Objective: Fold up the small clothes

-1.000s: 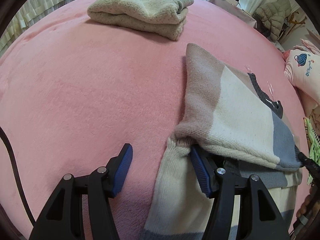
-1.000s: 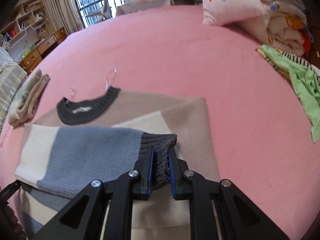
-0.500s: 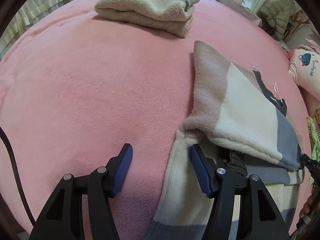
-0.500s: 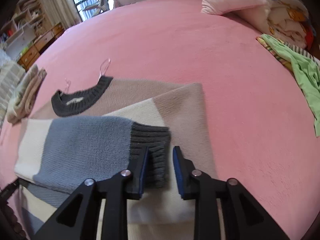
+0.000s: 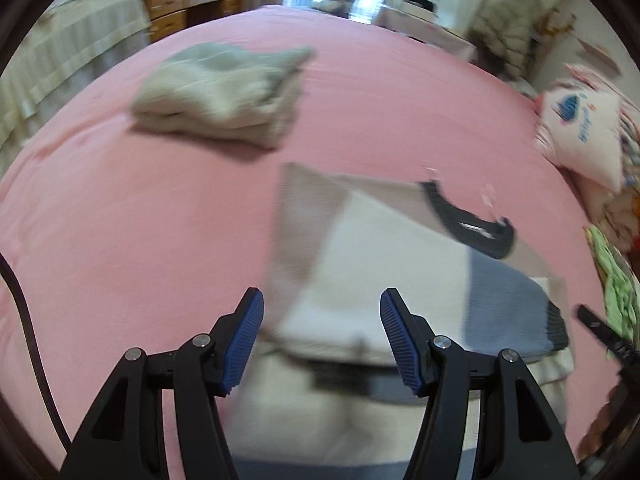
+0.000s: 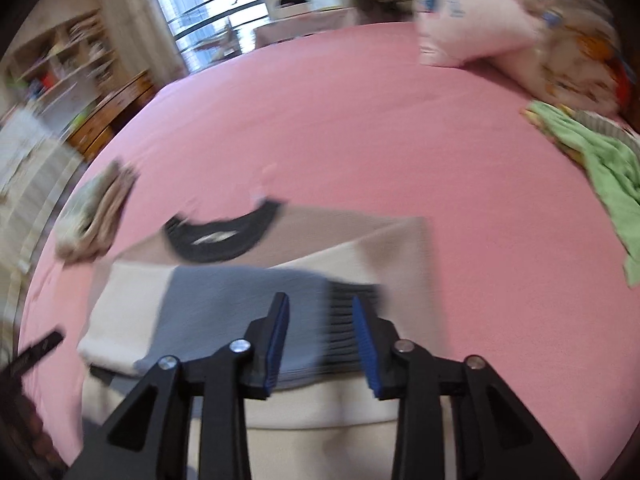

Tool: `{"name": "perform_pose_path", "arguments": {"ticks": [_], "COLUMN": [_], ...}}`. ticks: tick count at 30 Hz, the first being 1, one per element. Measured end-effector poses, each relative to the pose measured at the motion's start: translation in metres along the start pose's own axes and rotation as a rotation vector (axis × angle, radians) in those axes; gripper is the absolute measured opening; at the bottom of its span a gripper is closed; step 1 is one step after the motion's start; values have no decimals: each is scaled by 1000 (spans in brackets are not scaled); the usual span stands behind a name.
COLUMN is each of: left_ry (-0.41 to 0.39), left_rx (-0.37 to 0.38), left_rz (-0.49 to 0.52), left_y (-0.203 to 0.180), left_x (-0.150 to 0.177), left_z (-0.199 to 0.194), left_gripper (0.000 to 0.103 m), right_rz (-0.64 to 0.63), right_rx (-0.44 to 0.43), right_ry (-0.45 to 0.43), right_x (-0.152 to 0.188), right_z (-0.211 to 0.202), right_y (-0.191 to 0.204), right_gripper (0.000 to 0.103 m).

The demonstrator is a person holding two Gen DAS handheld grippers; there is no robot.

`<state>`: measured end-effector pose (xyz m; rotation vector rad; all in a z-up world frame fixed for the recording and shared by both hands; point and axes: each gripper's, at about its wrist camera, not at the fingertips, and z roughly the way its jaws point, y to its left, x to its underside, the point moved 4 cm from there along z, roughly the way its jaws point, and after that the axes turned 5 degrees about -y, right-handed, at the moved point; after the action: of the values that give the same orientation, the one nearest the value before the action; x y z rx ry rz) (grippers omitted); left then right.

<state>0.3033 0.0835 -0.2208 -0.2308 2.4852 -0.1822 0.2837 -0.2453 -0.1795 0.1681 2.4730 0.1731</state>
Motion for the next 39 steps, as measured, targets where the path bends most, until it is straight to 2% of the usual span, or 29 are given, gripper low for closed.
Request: {"name": "perform_pose_path", "arguments": {"ticks": [5, 9, 11, 12, 13, 14, 19, 22, 24, 26, 27, 29, 32, 36, 39], "left_ry": [40, 109, 105, 92, 83, 75, 60, 62, 64, 70, 73, 81, 87, 95, 78], "left_rx": [18, -19, -41, -54, -68, -84, -80, -76, -81, -81, -77, -82, -94, -97, -67], "left_rz": [39, 7, 44, 81, 115, 152, 173, 173, 173, 163, 156, 162, 179, 165, 141], "left_y": [-32, -26, -25, -28, -30, -32, -31, -27, -27, -26, -26, -27, -30, -31, -30], "left_x": [3, 17, 22, 25, 27, 29, 34, 34, 34, 35, 34, 33, 33, 32, 34], "left_z": [31, 60, 67, 67, 67, 67, 64, 65, 66, 68, 69, 70, 69, 53, 27], "left_gripper": [59, 59, 59, 58, 58, 58, 58, 58, 58, 58, 59, 59, 59, 59, 58], "right_rz": [-96, -119, -119, -120, -119, -116, -77, -56, -73, -135, -138, -90, -86, -66, -67], "right_rx": [-97, -102, -76, -61, -45, -25, 65, 38, 60, 274, 285, 253, 252, 196, 143], "right_ry": [44, 81, 103, 105, 104, 100, 78, 82, 70, 36, 33, 58, 52, 21, -8], "right_x": [14, 22, 26, 27, 27, 27, 23, 24, 24, 24, 26, 31, 35, 43, 56], "right_z": [31, 60, 73, 77, 80, 80, 71, 64, 58, 52, 51, 48, 31, 2, -28], "right_y": [68, 87, 83, 78, 69, 62, 4, -15, -17, -29, -35, -48, -51, -37, -18], "right_gripper": [23, 22, 17, 13, 4, 0, 0, 0, 0, 0, 0, 0, 0, 0, 2]}}
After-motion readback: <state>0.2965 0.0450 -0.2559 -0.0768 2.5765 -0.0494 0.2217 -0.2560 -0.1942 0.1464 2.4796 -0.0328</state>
